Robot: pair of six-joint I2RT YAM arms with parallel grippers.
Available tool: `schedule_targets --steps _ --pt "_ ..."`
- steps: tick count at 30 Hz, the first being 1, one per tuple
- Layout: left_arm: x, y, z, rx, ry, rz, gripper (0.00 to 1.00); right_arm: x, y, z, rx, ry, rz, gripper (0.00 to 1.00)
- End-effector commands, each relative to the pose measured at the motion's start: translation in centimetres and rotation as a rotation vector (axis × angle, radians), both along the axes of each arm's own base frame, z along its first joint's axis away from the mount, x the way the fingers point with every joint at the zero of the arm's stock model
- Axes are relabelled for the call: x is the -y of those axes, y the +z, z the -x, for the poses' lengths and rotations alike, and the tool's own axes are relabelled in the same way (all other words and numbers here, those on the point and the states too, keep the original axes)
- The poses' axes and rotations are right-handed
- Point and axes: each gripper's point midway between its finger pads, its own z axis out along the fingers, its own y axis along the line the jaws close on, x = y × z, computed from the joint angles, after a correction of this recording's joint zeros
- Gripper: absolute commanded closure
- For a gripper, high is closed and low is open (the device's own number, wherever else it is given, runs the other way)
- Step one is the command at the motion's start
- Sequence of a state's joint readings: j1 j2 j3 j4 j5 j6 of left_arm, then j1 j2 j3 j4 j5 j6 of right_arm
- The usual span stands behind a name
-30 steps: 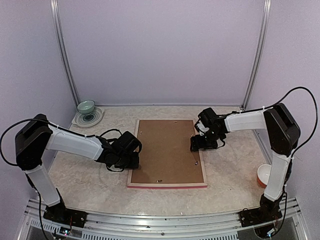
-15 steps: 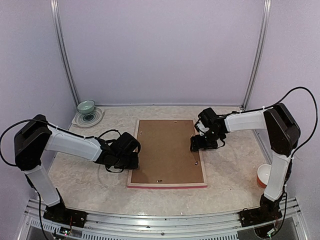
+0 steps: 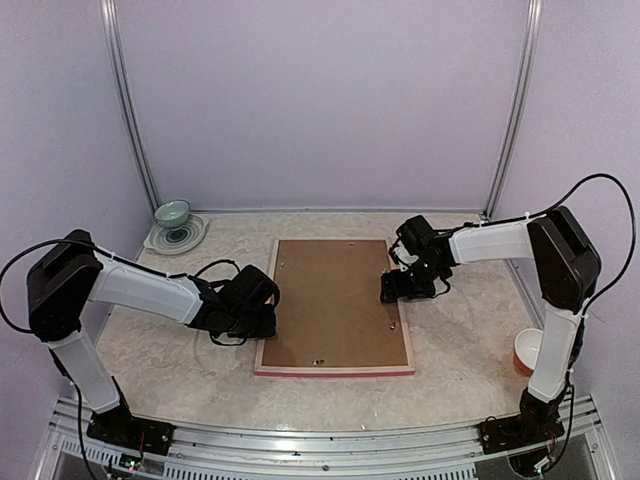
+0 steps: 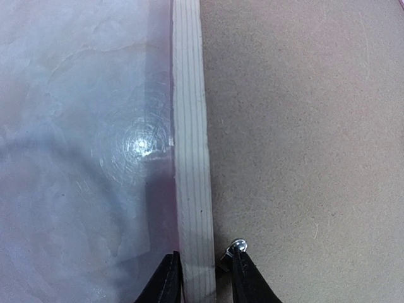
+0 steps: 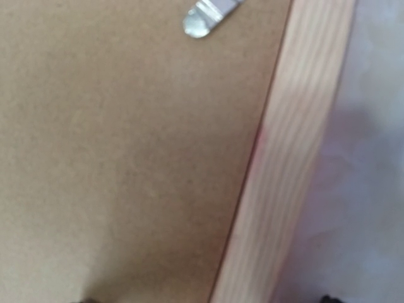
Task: Put the photo into the frame
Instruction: Press the fastener onto the backboard.
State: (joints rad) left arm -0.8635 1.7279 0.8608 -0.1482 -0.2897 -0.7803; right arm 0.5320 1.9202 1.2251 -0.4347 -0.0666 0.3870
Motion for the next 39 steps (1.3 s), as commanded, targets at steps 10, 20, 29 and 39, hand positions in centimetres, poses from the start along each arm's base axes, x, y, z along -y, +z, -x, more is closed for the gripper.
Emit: schedule_targets --steps 10,20,29,39 --pt "-2.0 -3.0 2.0 -0.096 -0.008 -0.071 0.81 0.4 -0.9 0.9 -0.028 -0.006 0.005 0.20" --pt "-2.1 -2.9 2.1 -0.097 -0.004 -0.065 0.83 0.4 -0.9 1.0 -0.029 -0.006 0.004 0.20" --pt "-1.8 0.8 0.3 0.000 -0.021 -0.079 0.54 0.4 -1.1 1.0 -0.032 -0.004 0.001 0.20" --pt "-1.0 -0.2 -0.5 -0.034 -0.113 -0.098 0.55 0.5 -1.4 1.2 -0.034 -0.004 0.008 0.20"
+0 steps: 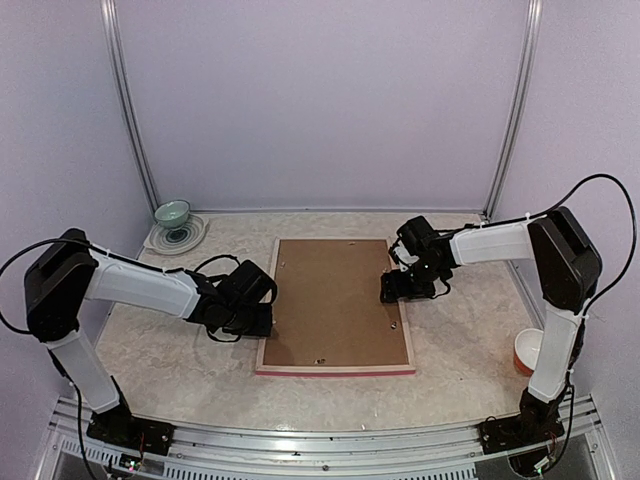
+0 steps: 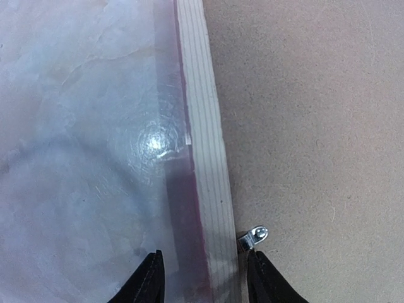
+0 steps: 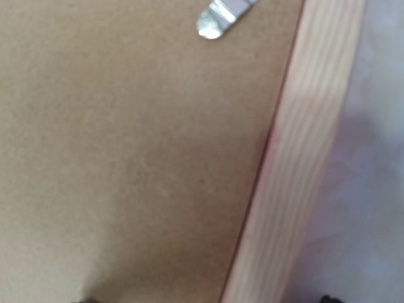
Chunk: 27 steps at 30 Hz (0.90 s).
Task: Put the photo into the frame
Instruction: Press the fastener onto the backboard.
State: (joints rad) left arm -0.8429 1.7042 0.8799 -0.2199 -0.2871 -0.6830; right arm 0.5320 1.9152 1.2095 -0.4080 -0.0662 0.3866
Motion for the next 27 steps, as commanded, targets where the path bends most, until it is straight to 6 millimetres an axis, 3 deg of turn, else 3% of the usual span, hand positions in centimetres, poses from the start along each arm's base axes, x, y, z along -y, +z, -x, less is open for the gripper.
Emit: schedule_targets --steps 1,7,13,27 --pt "0.0 -1.1 -0.5 -0.039 -0.063 -0.027 0.55 0.6 -1.3 1.3 -0.049 -0.003 0.016 0.20" --pt "0.1 -1.9 -0.7 -0.063 -0.095 -0.025 0.56 0.6 -1.3 1.3 -0.047 -0.002 0.017 0.20" --pt "0.1 -2.7 -0.4 -0.086 -0.109 -0.027 0.63 0.4 -1.2 1.3 -0.050 0.001 0.011 0.20" --pt "-0.4 -2.1 0.7 -0.105 -0.125 -0.024 0.66 0.0 -0.9 0.7 -0.048 0.005 0.006 0.20"
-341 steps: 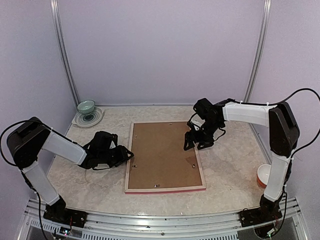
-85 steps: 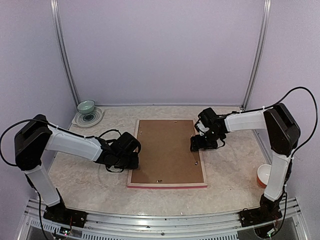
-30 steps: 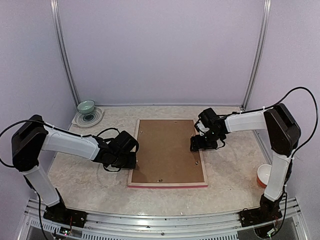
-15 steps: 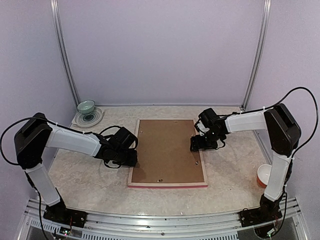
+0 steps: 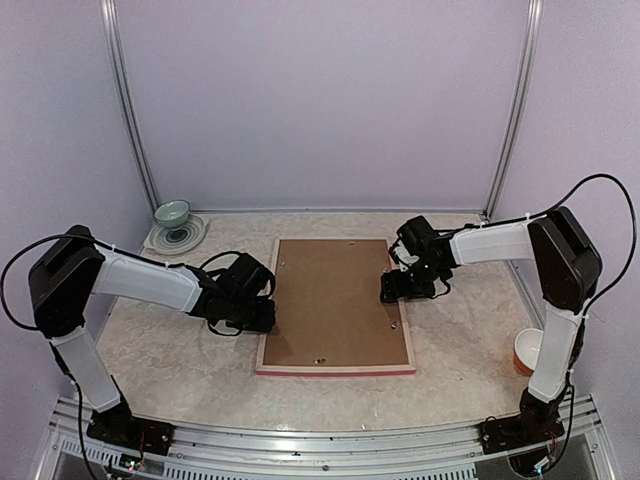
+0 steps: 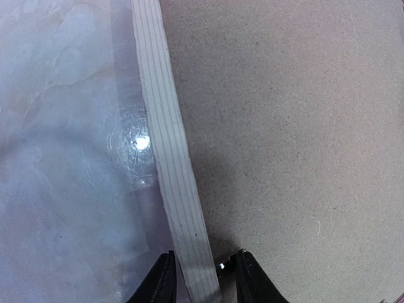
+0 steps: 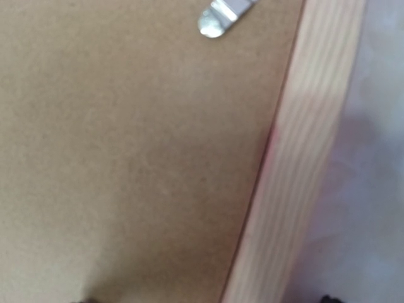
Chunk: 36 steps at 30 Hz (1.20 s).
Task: Put the photo into the frame
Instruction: Press the fastener onto the backboard.
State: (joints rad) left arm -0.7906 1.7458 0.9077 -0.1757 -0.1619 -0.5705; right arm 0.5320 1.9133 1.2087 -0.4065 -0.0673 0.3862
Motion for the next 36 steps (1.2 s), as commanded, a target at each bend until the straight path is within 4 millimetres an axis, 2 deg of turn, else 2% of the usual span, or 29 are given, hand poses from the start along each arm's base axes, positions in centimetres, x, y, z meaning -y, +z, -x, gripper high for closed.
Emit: schedule_targets --steps 1,8,20,24,30,36 --pt "-1.8 -1.5 1.7 -0.065 -0.017 -0.075 0.66 0.0 -0.9 0.7 -0.050 0.005 0.008 0.20" --pt "-2.3 -1.0 1.5 -0.053 -0.004 -0.096 0.77 0.0 -0.9 0.6 -0.050 0.006 0.012 0.20" --pt "-2.7 -1.5 1.3 -0.050 0.023 -0.104 0.80 0.2 -0.9 0.9 -0.054 0.006 0.014 0.20" --pt "-3.0 -0.4 1.0 -0.024 0.046 -0.099 0.75 0.4 -0.2 1.2 -0.052 0.017 0.022 0.20" --pt "-3.2 2.3 0.5 0.033 0.076 -0.060 0.64 0.8 1.7 1.9 -0.040 0.036 0.022 0.20" --pt "-2.8 3.4 0.4 0.049 0.074 -0.019 0.54 0.4 3.6 3.4 -0.048 0.068 -0.021 0.20"
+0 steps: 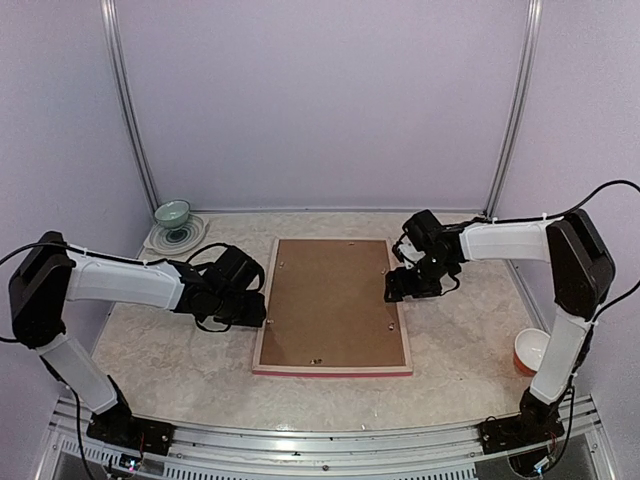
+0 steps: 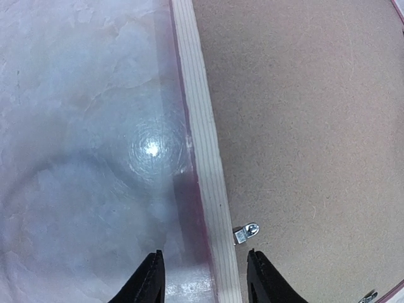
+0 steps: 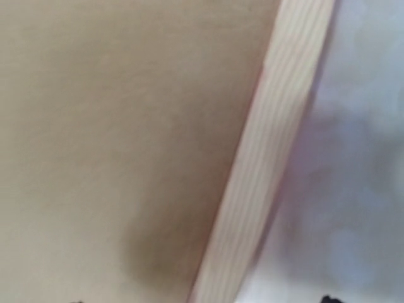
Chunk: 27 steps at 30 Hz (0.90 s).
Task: Put the photo into the frame
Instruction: Press the fastener onto the backboard.
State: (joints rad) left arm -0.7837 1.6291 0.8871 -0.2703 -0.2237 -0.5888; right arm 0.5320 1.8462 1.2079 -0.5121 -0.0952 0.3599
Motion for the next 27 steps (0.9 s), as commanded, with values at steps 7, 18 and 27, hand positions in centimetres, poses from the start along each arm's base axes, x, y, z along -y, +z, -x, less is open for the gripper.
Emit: schedule_targets --steps 7,18,27 --pt "0.0 -0.2 0.0 0.001 0.010 0.024 0.49 -0.5 2.4 3.6 -0.022 0.086 0.009 0.21" --pt "0.3 -1.3 0.1 -0.018 -0.002 0.024 0.47 1.2 0.2 5.1 -0.043 0.067 0.094 0.25" --pt "0.4 -2.0 0.1 -0.030 -0.005 0.023 0.47 0.1 -0.1 5.6 -0.063 0.092 0.058 0.25"
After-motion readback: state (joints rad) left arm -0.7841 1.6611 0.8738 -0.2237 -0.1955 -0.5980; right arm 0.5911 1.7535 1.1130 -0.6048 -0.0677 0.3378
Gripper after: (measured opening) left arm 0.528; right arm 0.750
